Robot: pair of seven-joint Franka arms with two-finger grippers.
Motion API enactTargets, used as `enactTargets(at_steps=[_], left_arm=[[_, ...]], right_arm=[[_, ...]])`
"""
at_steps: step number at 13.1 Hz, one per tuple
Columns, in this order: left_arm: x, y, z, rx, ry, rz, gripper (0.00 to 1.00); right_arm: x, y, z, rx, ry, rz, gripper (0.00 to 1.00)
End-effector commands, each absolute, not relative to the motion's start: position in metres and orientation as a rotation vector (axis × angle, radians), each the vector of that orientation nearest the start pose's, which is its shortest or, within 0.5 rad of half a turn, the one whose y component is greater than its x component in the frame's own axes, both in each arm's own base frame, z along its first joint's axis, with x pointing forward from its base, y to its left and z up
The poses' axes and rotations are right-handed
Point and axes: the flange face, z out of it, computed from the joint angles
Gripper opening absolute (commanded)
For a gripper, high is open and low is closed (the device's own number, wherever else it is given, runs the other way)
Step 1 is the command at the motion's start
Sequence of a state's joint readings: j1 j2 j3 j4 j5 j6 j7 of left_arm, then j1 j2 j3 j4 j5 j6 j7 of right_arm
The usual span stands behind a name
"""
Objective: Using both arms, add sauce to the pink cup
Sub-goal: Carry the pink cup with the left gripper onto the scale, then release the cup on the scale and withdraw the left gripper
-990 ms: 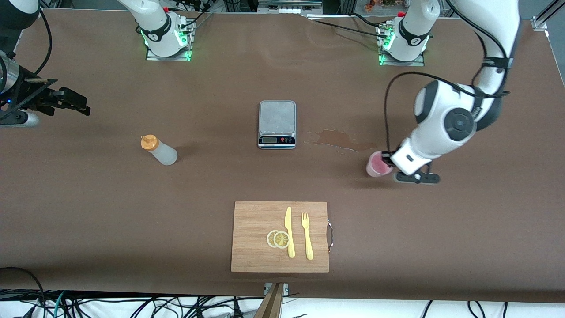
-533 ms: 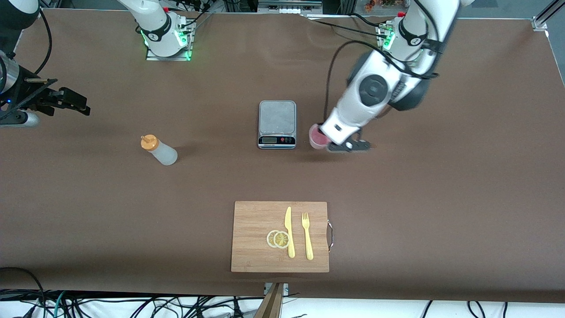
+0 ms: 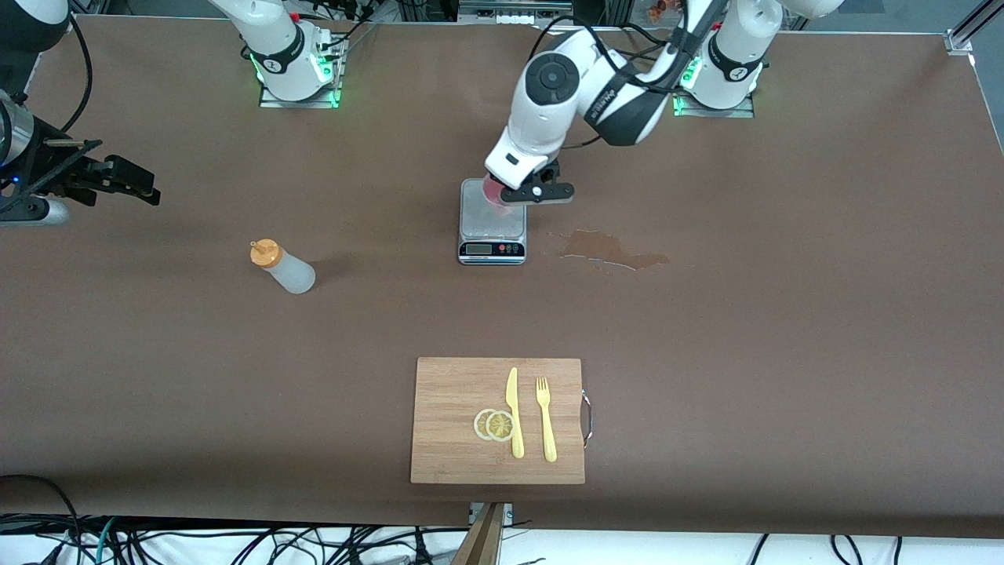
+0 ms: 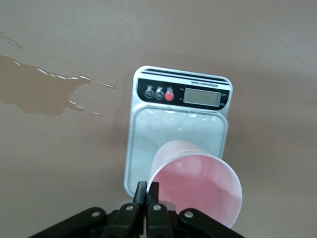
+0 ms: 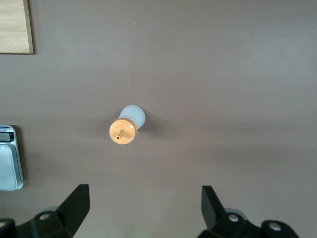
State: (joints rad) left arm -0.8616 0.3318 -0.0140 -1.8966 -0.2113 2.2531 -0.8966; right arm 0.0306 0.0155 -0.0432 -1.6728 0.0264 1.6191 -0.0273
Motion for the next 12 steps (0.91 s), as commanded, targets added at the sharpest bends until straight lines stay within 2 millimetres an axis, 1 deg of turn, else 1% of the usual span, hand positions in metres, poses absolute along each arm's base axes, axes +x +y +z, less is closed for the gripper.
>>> enactTargets(at_steps=[1, 4, 9, 11, 12], left_arm=[[0.394, -0.492, 0.315, -3.266, -0.292, 0.157, 0.00], [0.397, -0.492, 0.304, -3.270, -0.270, 0.141, 0.00], [0.400, -0.492, 0.284, -3.258, -0.242, 0.105, 0.00], [0.401, -0.493, 0.284, -3.263, -0.244, 0.097, 0.00], [0.400, -0.493, 0.280, -3.258, -0.242, 0.103, 0.13]], right_arm=[[0.558, -0.004, 0.579, -3.115, -0.021, 0.095, 1.00], [0.558, -0.002, 0.579, -3.115, -0.021, 0.095, 1.00], [0.559, -0.005, 0.577, -3.110, -0.021, 0.102, 1.00], [0.559, -0.006, 0.577, -3.115, -0.021, 0.102, 1.00], [0.559, -0.006, 0.577, -3.115, -0.021, 0.102, 1.00]])
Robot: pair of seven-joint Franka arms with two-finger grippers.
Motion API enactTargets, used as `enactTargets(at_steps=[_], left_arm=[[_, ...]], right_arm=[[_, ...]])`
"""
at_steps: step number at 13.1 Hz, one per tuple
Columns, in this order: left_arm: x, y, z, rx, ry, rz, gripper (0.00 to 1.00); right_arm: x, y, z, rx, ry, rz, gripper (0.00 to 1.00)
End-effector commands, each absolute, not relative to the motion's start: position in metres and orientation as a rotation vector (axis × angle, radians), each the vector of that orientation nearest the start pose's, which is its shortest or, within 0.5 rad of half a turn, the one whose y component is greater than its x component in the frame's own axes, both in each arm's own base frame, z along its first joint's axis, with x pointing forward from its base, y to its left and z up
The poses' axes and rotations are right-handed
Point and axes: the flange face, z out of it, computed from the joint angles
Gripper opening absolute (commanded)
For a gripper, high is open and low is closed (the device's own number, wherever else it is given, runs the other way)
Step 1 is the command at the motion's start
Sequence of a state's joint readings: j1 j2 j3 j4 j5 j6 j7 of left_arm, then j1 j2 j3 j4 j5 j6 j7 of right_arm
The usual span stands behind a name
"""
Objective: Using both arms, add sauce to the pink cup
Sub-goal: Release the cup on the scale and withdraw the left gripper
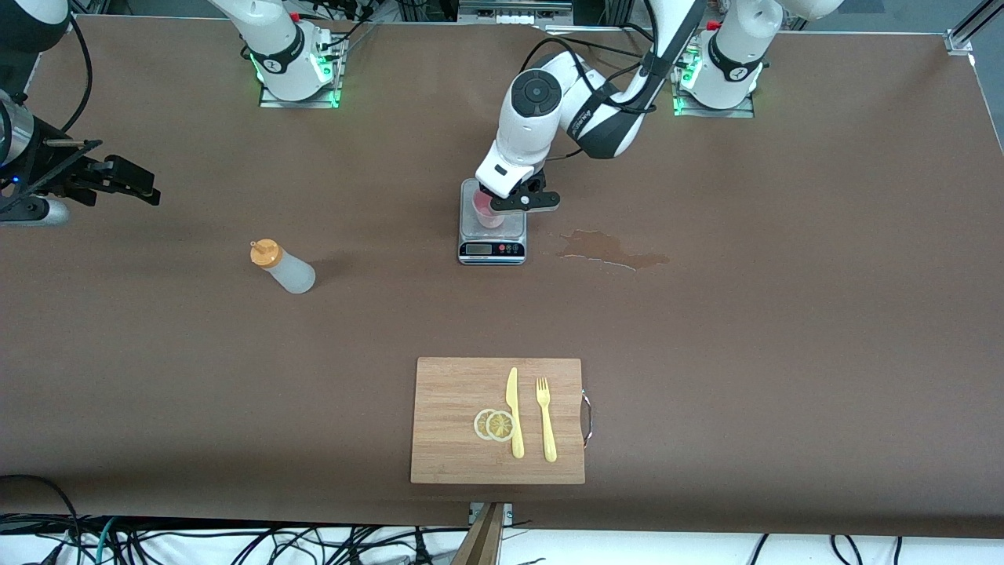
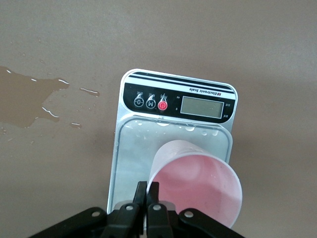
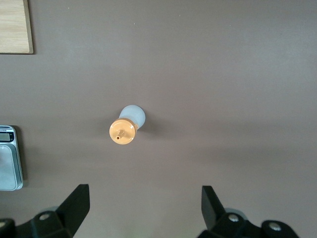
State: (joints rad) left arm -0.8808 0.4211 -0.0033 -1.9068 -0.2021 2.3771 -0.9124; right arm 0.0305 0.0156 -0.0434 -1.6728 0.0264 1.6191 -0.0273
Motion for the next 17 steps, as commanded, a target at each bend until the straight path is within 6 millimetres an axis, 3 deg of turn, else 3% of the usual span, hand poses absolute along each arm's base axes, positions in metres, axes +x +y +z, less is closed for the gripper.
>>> enactTargets(at_steps=[1, 2, 4, 5, 8, 10, 14, 15, 17], left_arm=[[0.400, -0.493, 0.281, -3.260, -0.246, 0.104, 0.41], [0.400, -0.492, 0.283, -3.260, -0.248, 0.104, 0.63], [0.402, -0.492, 0.294, -3.272, -0.264, 0.103, 0.95], [0.403, -0.492, 0.304, -3.285, -0.270, 0.094, 0.99], [0.414, -0.481, 0.331, -3.290, -0.294, 0.098, 0.99], [0.430, -0.460, 0.358, -3.298, -0.214, 0.098, 0.99], [0.502, -0.391, 0.436, -3.268, -0.160, 0.172, 1.00], [0.519, -0.369, 0.451, -3.274, -0.150, 0.163, 1.00], [0.544, -0.323, 0.468, -3.284, -0.118, 0.133, 1.00]], right_arm=[[0.558, -0.006, 0.577, -3.114, -0.021, 0.104, 1.00], [0.558, -0.006, 0.577, -3.113, -0.030, 0.104, 1.00], [0.558, -0.006, 0.577, -3.113, -0.033, 0.104, 1.00], [0.558, -0.005, 0.577, -3.111, -0.033, 0.104, 1.00], [0.558, 0.002, 0.578, -3.118, -0.050, 0.100, 1.00], [0.558, 0.003, 0.577, -3.118, -0.043, 0.105, 1.00], [0.560, 0.002, 0.565, -3.109, -0.045, 0.161, 1.00], [0.560, -0.001, 0.562, -3.109, -0.056, 0.173, 1.00], [0.559, -0.007, 0.546, -3.077, -0.254, 0.265, 1.00]])
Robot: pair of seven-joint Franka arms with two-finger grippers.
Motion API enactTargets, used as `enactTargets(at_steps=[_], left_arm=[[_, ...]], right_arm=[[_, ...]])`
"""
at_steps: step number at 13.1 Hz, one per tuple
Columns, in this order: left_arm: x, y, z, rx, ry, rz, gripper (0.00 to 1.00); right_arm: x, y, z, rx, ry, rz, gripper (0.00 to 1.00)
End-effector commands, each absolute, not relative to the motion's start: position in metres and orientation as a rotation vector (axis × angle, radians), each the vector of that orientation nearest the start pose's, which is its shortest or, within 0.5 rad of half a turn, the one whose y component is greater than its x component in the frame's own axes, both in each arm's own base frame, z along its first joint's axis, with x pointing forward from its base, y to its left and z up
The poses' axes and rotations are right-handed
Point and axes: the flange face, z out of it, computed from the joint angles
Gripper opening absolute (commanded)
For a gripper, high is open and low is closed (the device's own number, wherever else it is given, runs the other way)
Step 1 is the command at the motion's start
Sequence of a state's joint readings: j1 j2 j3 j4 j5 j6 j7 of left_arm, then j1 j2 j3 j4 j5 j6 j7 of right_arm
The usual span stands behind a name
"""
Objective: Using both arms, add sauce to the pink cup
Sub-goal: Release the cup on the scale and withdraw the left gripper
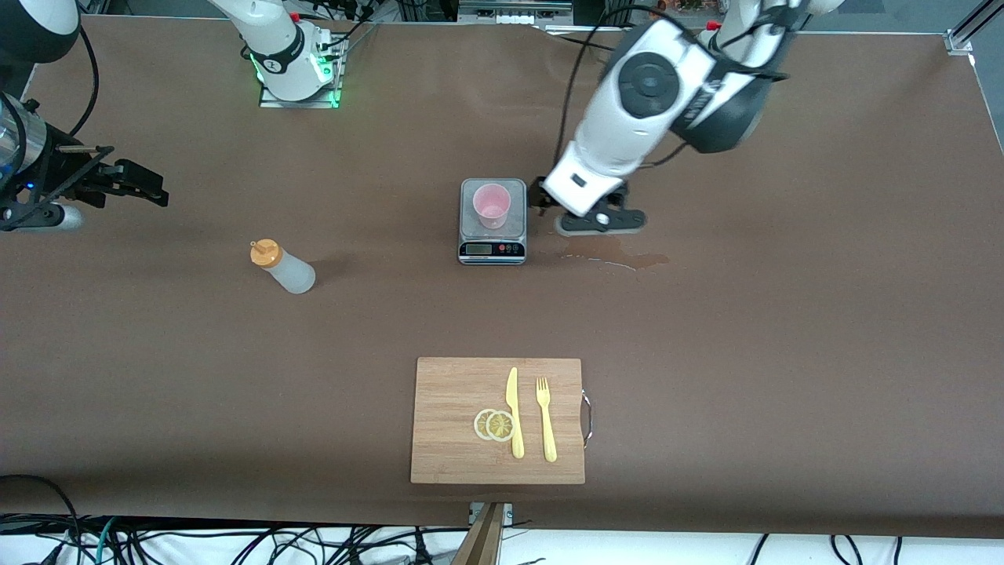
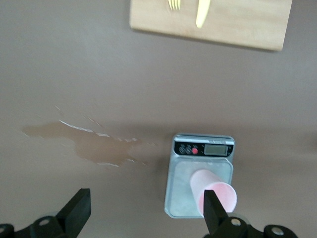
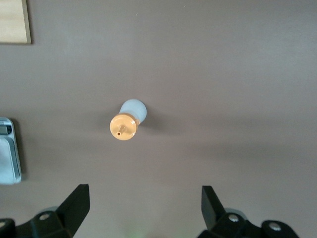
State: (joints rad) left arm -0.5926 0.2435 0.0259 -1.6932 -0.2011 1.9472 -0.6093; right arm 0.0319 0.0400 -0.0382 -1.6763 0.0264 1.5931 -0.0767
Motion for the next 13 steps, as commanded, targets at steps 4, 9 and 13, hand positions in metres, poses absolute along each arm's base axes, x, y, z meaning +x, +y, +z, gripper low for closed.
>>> enactTargets(at_steps=[4, 9, 13], left_arm=[[0.591, -0.194, 0.501, -3.268, -0.134, 0.101, 1.00], [0.609, -0.054, 0.538, -3.233, -0.082, 0.107, 1.00], [0.609, -0.015, 0.540, -3.235, -0.093, 0.137, 1.00]], right_arm=[[0.569, -0.031, 0.512, -2.951, -0.652, 0.335, 1.00], [0.586, -0.099, 0.439, -2.570, -0.978, 0.210, 1.00], [0.594, -0.138, 0.369, -2.221, -1.184, -0.054, 1.00]])
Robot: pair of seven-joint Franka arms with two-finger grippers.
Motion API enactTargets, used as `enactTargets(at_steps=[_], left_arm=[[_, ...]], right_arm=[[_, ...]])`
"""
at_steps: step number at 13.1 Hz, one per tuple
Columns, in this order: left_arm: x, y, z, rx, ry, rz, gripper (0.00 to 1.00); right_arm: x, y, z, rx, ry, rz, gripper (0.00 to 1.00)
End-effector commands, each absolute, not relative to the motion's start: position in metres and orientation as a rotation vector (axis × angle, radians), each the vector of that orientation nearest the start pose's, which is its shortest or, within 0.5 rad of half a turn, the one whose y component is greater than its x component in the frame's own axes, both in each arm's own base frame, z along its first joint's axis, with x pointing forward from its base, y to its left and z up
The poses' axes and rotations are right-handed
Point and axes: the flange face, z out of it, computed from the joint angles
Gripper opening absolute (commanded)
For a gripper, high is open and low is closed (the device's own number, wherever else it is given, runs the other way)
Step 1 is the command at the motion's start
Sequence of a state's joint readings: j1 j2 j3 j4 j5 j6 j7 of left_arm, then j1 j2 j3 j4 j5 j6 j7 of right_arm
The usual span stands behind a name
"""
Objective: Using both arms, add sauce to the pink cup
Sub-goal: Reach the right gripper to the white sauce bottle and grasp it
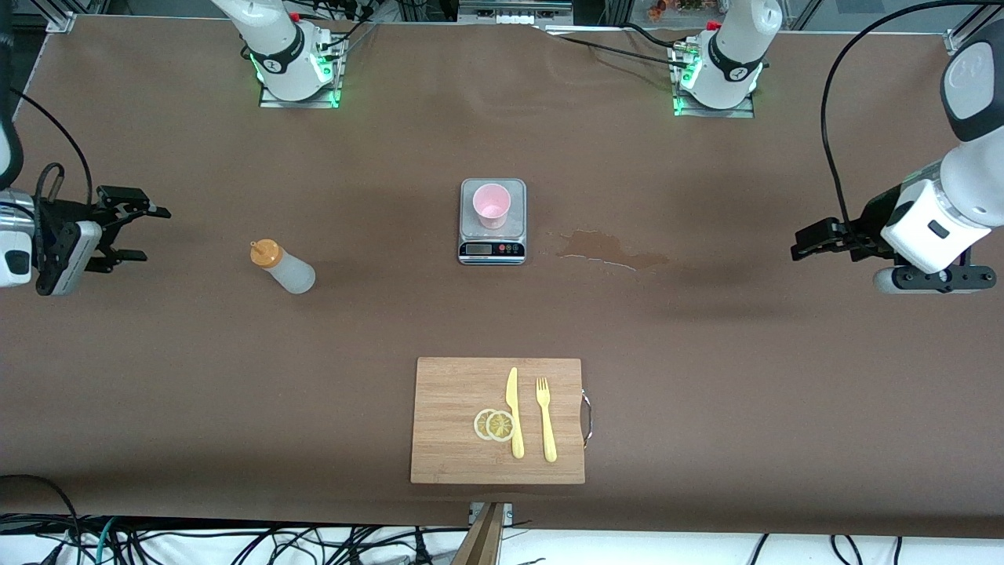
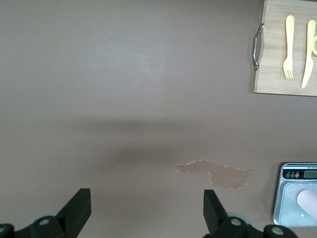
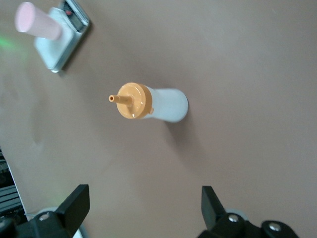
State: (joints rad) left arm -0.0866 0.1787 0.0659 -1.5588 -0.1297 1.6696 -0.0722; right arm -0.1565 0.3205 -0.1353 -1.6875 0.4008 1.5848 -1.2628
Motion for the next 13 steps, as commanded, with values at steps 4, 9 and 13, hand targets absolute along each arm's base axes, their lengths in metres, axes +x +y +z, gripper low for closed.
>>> enactTargets(at_steps=[4, 9, 13], left_arm=[[0.606, -0.009, 0.537, -3.236, -0.046, 0.183, 1.00], [0.609, -0.015, 0.544, -3.236, -0.033, 0.175, 1.00], [0.609, -0.013, 0.545, -3.236, -0.035, 0.169, 1.00]], right_arm=[[0.596, -0.155, 0.303, -1.891, -1.408, -0.356, 1.00], [0.588, -0.148, 0.241, -1.609, -1.490, -0.552, 1.00], [0.584, -0.139, 0.220, -1.477, -1.519, -0.630, 1.00]])
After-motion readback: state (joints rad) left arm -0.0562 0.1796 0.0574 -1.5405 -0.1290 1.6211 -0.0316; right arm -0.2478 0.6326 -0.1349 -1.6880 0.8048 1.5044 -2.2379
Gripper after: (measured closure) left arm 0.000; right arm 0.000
